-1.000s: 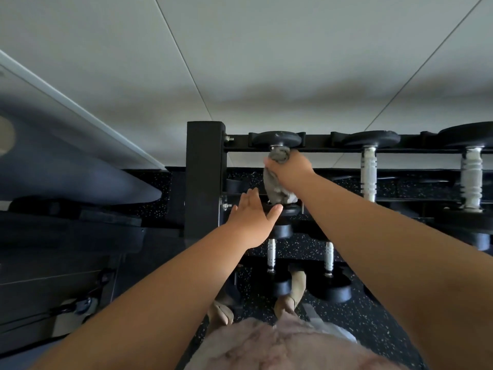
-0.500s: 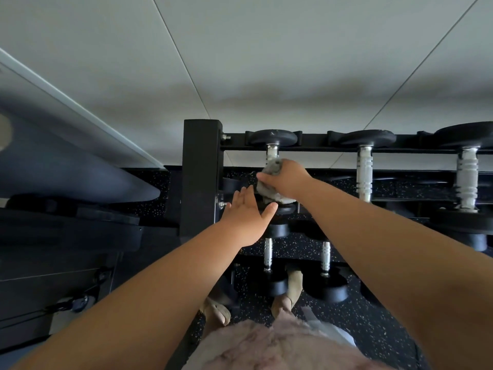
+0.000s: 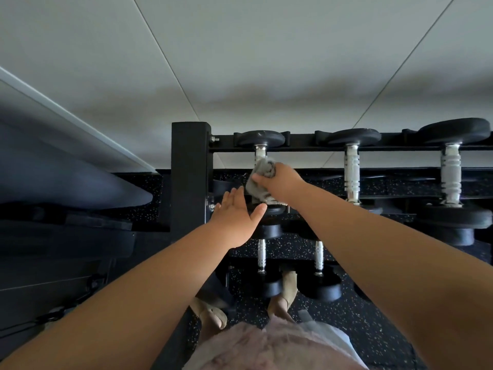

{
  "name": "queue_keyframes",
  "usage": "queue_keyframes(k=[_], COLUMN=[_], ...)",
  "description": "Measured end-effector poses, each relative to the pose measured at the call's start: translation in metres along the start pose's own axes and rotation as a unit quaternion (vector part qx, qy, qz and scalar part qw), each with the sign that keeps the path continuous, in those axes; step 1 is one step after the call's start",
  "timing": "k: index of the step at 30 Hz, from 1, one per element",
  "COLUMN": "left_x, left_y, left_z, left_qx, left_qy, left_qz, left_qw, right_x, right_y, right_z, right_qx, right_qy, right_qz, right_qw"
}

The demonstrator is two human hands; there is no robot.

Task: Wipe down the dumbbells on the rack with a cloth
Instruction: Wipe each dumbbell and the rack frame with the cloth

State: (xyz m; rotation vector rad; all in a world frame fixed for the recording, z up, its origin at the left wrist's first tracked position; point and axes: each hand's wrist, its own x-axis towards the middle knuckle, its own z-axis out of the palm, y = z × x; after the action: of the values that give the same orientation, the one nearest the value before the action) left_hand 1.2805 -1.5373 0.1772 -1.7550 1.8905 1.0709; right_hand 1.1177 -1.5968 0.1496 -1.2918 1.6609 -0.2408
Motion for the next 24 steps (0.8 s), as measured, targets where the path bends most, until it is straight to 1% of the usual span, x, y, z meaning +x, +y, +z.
queue_keyframes(k=[1,3,4,5,6,8,9,10,11,13,14,15,18,20,22,24], left_x=[-0.001,-0.003,-0.004,-0.003,-0.002,0.002,0.003,0.004,0.005,0.009,0.013,0.017,0.030,0.034,0.034,0.036], left_y=[0.001,0.003,0.003,0.003,0.003,-0.001,-0.003,-0.004,-0.004,0.003,0.011,0.020,0.045,0.054,0.057,0.058], left_z=[-0.001,-0.003,-0.003,-0.002,-0.002,0.001,0.002,0.003,0.005,0.006,0.005,0.004,0.005,0.010,0.014,0.015], left_qx=[0.003,0.009,0.009,0.008,0.006,0.010,0.008,-0.003,-0.022,-0.072,-0.098,-0.123,-0.173,-0.144,-0.115,-0.102], left_qy=[-0.003,-0.008,-0.007,-0.006,-0.004,0.006,0.017,0.031,0.045,0.079,0.096,0.114,0.152,0.195,0.232,0.239], left_qz=[0.000,-0.003,-0.004,-0.004,-0.003,0.008,0.018,0.028,0.034,0.026,0.014,-0.002,-0.050,-0.074,-0.082,-0.085], left_qw=[1.000,1.000,1.000,1.000,1.000,1.000,1.000,0.999,0.998,0.994,0.990,0.986,0.972,0.967,0.962,0.962], right_x=[0.006,0.016,0.018,0.017,0.013,-0.001,-0.009,-0.017,-0.024,-0.034,-0.035,-0.033,-0.013,0.003,0.015,0.024], right_y=[-0.005,-0.016,-0.019,-0.021,-0.020,-0.011,-0.003,0.003,0.007,0.006,0.002,-0.003,-0.022,-0.036,-0.053,-0.066], right_z=[-0.004,-0.010,-0.011,-0.011,-0.010,-0.009,-0.011,-0.015,-0.022,-0.039,-0.046,-0.052,-0.057,-0.056,-0.052,-0.046], right_qx=[0.046,0.159,0.217,0.251,0.249,0.163,0.120,0.096,0.095,0.150,0.159,0.142,0.034,-0.044,-0.115,-0.182], right_qy=[0.048,0.133,0.148,0.142,0.123,0.087,0.089,0.110,0.141,0.215,0.236,0.240,0.203,0.177,0.162,0.130], right_qz=[0.015,0.047,0.058,0.070,0.076,0.077,0.074,0.072,0.067,0.027,-0.004,-0.039,-0.120,-0.157,-0.212,-0.282], right_qw=[0.998,0.977,0.963,0.955,0.958,0.980,0.986,0.987,0.983,0.965,0.959,0.959,0.971,0.971,0.957,0.933])
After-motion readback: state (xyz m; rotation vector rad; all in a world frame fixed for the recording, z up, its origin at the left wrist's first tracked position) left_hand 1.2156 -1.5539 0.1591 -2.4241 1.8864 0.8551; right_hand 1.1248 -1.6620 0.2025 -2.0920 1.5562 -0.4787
